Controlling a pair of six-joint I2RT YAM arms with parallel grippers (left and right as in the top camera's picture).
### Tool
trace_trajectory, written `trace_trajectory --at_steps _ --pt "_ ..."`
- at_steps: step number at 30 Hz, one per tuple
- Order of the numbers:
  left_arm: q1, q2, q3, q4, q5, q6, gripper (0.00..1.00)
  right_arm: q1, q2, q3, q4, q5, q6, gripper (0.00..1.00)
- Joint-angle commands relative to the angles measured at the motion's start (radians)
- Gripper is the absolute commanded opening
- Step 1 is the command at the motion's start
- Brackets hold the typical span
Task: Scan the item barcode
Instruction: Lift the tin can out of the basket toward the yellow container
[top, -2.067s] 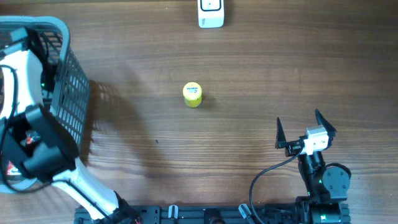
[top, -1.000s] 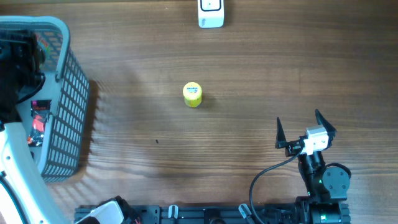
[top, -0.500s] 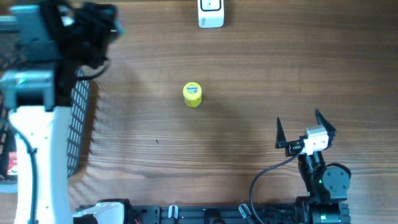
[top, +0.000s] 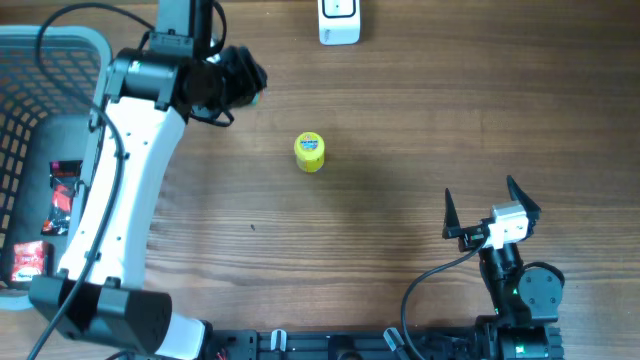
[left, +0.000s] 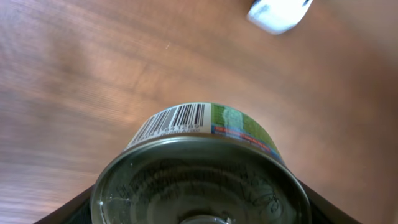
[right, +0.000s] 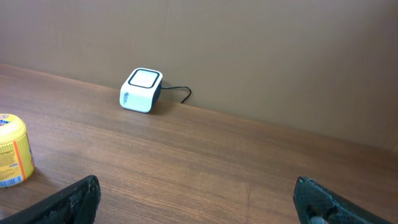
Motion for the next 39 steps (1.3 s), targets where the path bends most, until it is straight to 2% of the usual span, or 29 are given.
trace_trajectory --at_steps 1,5,9,13,21,27,32,39 --pt "0.0 0.012 0.019 -0.062 -0.003 0.302 0.62 0.004 -0.001 -0.001 0.004 0.013 0.019 1.0" --pt "0.0 0.012 0.019 -0.144 0.078 0.518 0.65 0.004 -0.001 -0.001 0.004 0.013 0.019 1.0" --pt "0.0 0.012 0.019 -0.191 0.267 0.721 0.65 0.004 -0.001 -0.001 0.004 0.013 0.018 1.0" --pt "0.0 0.013 0.019 -0.248 0.354 0.855 0.64 0.004 -0.001 -0.001 0.004 0.013 0.018 1.0" --pt "0.0 0.017 -0.019 -0.263 0.351 0.875 0.62 0.004 -0.001 -0.001 0.004 0.013 0.018 1.0" --pt "0.0 0.019 -0.147 -0.208 0.291 0.873 0.56 0.004 -0.001 -0.001 0.004 0.013 0.019 1.0" --pt "0.001 0.023 -0.249 -0.124 0.285 0.862 0.62 0.004 -0.001 -0.001 0.004 0.013 0.019 1.0" --pt "0.017 0.08 -0.297 -0.073 0.254 0.811 0.6 0.004 -0.001 -0.001 0.004 0.013 0.018 1.0"
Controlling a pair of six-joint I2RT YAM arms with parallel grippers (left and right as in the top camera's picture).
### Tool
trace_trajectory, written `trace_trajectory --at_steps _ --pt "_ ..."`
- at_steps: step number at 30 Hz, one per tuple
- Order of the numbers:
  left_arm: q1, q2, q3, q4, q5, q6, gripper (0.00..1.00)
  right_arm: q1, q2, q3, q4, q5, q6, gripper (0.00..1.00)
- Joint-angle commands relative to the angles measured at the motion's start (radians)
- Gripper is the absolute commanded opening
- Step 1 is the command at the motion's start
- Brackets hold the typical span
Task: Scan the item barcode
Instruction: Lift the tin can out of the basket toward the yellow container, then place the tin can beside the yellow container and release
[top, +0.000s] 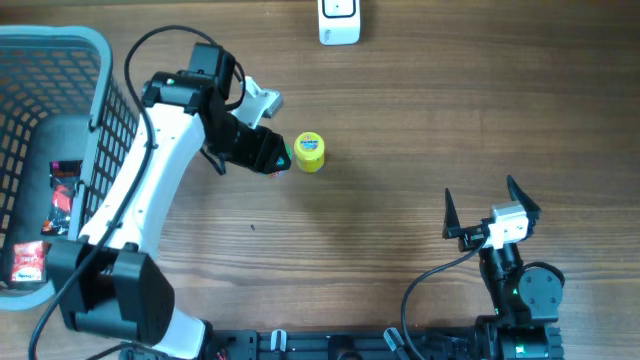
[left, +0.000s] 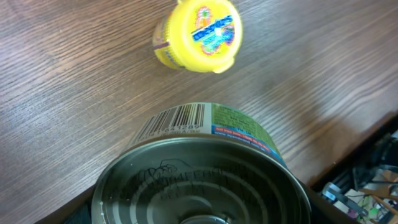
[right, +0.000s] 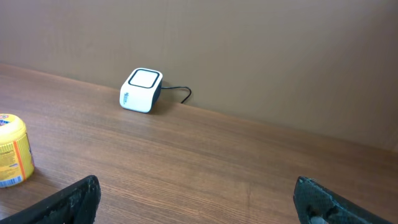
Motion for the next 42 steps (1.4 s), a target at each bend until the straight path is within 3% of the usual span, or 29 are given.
trace_trajectory --at_steps 1,12,18,26,31,40,42 --pt "0.019 0.056 -0.015 0.008 -0.009 -0.025 0.61 0.004 -0.001 -0.001 0.003 0.013 0.019 1.0" --pt "0.056 0.193 -0.015 0.006 -0.014 -0.039 0.61 0.004 -0.001 -0.001 0.003 0.013 0.019 1.0" --pt "0.058 0.213 -0.015 0.051 -0.104 -0.029 0.68 0.004 -0.001 -0.001 0.003 0.013 0.019 1.0" --pt "0.059 0.213 -0.015 0.181 -0.051 0.04 0.77 0.004 -0.001 -0.001 0.003 0.013 0.019 1.0" --pt "0.061 0.217 -0.015 0.203 -0.013 0.115 0.78 0.004 -0.001 -0.001 0.003 0.013 0.018 1.0" --pt "0.092 0.302 -0.015 0.22 -0.016 0.114 0.72 0.004 -0.001 -0.001 0.003 0.013 0.018 1.0" --pt "0.097 0.332 -0.015 0.221 -0.017 0.111 0.81 0.004 -0.001 -0.001 0.003 0.013 0.018 1.0"
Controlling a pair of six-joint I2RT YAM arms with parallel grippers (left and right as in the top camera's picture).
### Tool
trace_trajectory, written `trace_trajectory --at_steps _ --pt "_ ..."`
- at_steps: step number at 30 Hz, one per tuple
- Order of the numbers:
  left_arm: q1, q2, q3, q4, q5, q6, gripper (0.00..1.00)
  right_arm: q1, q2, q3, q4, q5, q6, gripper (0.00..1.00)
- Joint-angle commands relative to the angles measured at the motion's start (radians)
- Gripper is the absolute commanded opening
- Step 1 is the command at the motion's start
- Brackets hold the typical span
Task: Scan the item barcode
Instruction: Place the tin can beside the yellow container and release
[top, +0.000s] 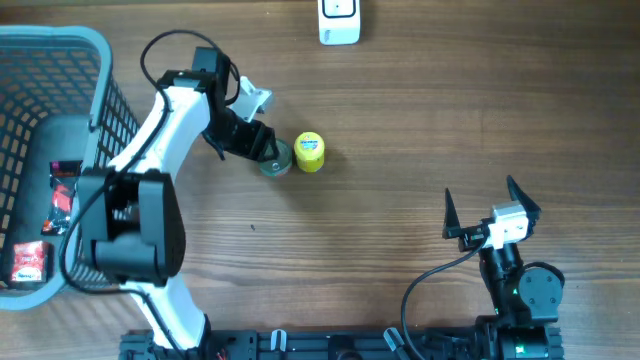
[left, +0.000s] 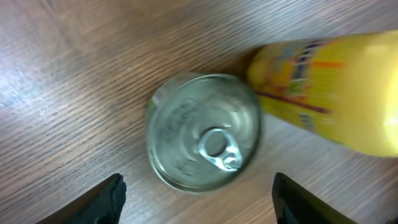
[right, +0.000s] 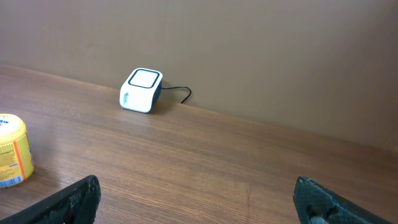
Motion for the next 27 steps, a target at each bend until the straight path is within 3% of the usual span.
trace_trajectory --at_steps 1,5,9,17,20,27 --pt "0.013 0.066 -0.004 0.003 0.023 0.018 0.84 0.004 -0.001 -0.001 0.004 0.013 0.019 1.0" --pt "0.017 0.073 -0.003 0.026 0.018 0.013 0.91 0.004 -0.001 -0.001 0.004 0.013 0.018 1.0" --pt "0.022 0.071 0.018 0.016 -0.011 -0.032 0.91 0.004 -0.001 -0.001 0.004 0.013 0.019 1.0" --pt "0.025 0.021 0.074 -0.085 -0.014 -0.05 0.91 0.004 -0.001 -0.001 0.004 0.013 0.018 1.0" --pt "0.025 -0.04 0.124 -0.143 -0.014 -0.068 0.96 0.004 -0.001 -0.001 0.004 0.013 0.018 1.0" --pt "0.021 -0.23 0.29 -0.167 -0.014 -0.23 1.0 0.004 -0.001 -0.001 0.004 0.013 0.019 1.0"
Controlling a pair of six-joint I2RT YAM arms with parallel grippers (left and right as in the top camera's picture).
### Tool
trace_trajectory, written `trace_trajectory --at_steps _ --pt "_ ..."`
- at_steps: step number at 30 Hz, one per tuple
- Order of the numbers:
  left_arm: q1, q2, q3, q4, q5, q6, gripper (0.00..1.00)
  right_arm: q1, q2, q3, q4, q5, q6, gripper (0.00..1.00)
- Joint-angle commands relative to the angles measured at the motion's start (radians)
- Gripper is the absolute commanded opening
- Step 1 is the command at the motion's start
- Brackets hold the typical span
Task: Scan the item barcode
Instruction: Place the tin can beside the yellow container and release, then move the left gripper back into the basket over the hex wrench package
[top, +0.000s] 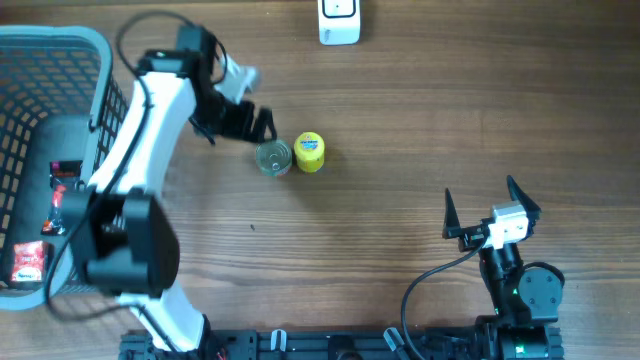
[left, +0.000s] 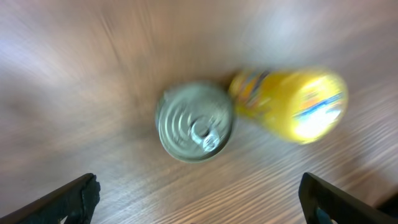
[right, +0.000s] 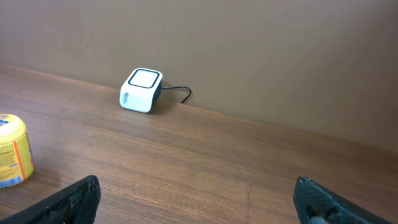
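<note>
A silver tin can (top: 273, 158) stands upright on the wooden table, touching a yellow jar (top: 310, 152) on its right. Both show blurred in the left wrist view, the can (left: 194, 122) beside the jar (left: 292, 107). My left gripper (top: 250, 122) hangs open just up and left of the can, holding nothing. The white barcode scanner (top: 338, 20) sits at the far table edge, also seen as a scanner (right: 142, 90) in the right wrist view. My right gripper (top: 490, 212) rests open at the near right.
A grey mesh basket (top: 45, 150) at the far left holds red packets (top: 62, 195). The scanner's cable (right: 184, 93) trails along the back wall.
My left gripper, open close over the can, has drawn back up and to the left. The can stays beside the yellow jar. The right arm has not moved.
My left gripper held the tin can up near the scanner's side of the table. Then it carried the can down beside the yellow jar. Then the can stood on the table with the gripper open over it, and now the gripper is clear of it.
</note>
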Motion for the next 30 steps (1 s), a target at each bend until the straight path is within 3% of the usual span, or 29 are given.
trace_trajectory --at_steps 1,5,9,13,21,25,27,30 --pt "0.001 -0.158 0.126 0.0 -0.001 -0.129 1.0 0.004 -0.001 -0.001 0.004 0.013 0.018 1.0" --pt "0.001 -0.272 0.247 0.021 -0.039 -0.268 1.0 0.004 -0.001 -0.001 0.004 0.013 0.018 1.0" --pt "0.006 -0.371 0.375 0.031 -0.4 -0.467 1.0 0.004 -0.001 -0.001 0.004 0.013 0.019 1.0" --pt "0.073 -0.458 0.432 -0.015 -0.711 -0.471 0.99 0.004 -0.001 -0.001 0.004 0.013 0.019 1.0" --pt "0.389 -0.418 0.431 -0.101 -0.819 -0.457 1.0 0.004 -0.001 -0.001 0.004 0.013 0.018 1.0" --pt "0.494 -0.377 0.431 -0.195 -0.705 -0.442 1.0 0.004 -0.001 -0.001 0.004 0.013 0.018 1.0" --pt "0.523 -0.359 0.425 -0.208 -0.601 -0.355 0.99 0.004 -0.001 -0.001 0.004 0.013 0.018 1.0" --pt "0.547 -0.329 0.38 -0.175 -0.393 -0.093 0.98 0.004 -0.001 -0.001 0.004 0.013 0.019 1.0"
